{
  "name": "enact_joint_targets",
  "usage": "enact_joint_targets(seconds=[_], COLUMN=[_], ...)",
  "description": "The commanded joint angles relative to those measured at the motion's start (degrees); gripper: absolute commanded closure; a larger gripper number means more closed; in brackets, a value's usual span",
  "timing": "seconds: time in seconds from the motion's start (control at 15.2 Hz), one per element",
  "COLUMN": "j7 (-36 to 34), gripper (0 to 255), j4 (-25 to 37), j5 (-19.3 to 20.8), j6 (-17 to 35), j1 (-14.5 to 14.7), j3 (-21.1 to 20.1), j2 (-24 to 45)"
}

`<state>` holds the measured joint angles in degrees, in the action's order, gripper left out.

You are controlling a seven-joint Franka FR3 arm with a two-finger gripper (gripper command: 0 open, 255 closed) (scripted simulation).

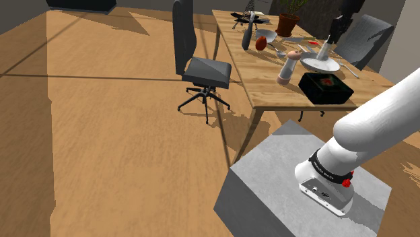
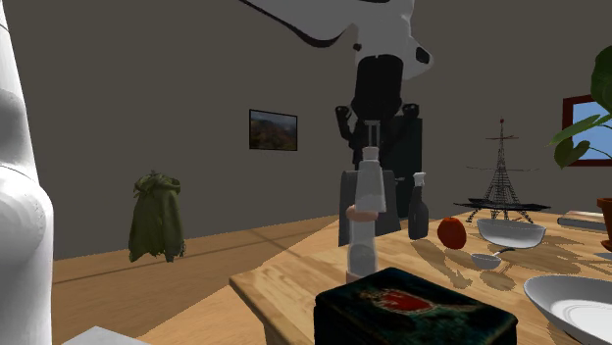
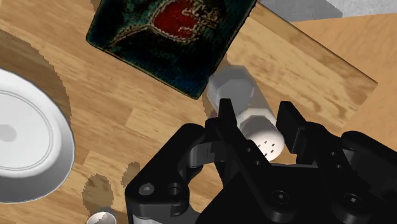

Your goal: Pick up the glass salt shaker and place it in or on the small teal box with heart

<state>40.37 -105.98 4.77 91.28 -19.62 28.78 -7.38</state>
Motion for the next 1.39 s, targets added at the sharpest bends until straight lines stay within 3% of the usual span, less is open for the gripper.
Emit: enact_joint_targets(seconds=[0.0, 0.4, 1.32], j7=[2.78, 11.20, 10.68], gripper=[255, 255, 255], j4=[0.80, 2.84, -7.81], j5=[0.73, 2.24, 2.44], j6=[-0.96, -2.03, 8.74], j1=[-1.21, -4.78, -5.08], j3=[1.50, 6.33, 6.86], j2=[-0.34, 0.02, 0.16])
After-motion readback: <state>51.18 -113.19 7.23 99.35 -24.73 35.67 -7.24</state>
